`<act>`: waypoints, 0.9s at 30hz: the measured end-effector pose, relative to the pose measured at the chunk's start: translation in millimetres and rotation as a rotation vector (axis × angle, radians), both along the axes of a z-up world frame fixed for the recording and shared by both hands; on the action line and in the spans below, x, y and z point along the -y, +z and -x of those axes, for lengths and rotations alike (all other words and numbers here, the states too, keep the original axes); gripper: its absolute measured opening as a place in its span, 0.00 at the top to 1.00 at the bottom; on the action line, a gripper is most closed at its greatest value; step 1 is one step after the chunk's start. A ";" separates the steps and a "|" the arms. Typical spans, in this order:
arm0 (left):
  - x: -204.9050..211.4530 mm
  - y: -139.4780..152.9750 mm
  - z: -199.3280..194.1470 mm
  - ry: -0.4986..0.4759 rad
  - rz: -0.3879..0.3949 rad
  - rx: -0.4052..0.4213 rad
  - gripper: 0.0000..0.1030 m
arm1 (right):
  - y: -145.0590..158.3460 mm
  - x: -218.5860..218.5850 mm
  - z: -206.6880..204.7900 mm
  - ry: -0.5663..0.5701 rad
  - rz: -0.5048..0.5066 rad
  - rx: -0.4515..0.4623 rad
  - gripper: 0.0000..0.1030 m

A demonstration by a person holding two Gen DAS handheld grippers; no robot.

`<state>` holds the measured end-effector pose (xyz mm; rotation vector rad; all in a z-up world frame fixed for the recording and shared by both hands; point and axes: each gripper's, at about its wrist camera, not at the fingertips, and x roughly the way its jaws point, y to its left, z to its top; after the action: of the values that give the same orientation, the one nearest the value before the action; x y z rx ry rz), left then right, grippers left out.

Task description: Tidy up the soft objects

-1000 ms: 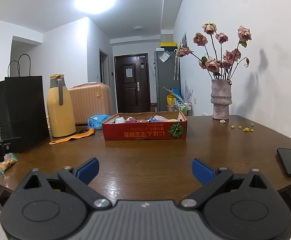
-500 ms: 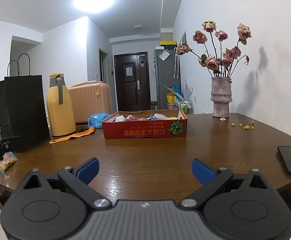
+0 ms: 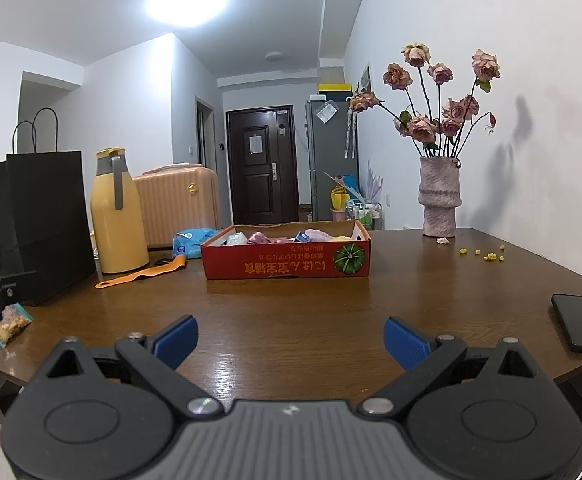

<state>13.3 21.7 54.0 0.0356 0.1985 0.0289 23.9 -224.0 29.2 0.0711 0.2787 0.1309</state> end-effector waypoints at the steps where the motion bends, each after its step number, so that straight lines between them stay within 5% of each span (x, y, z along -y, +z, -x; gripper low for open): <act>1: 1.2 -0.4 0.4 0.001 -0.004 0.002 0.00 | 0.3 0.2 0.4 0.001 -0.001 0.001 0.03; 27: 6.0 -0.6 1.2 -0.014 -0.003 -0.005 0.00 | 0.8 0.5 -0.8 -0.003 -0.006 0.000 0.03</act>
<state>12.1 15.7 53.4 0.0399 0.2030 0.0155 24.7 -224.5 30.0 0.0771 0.2781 0.1288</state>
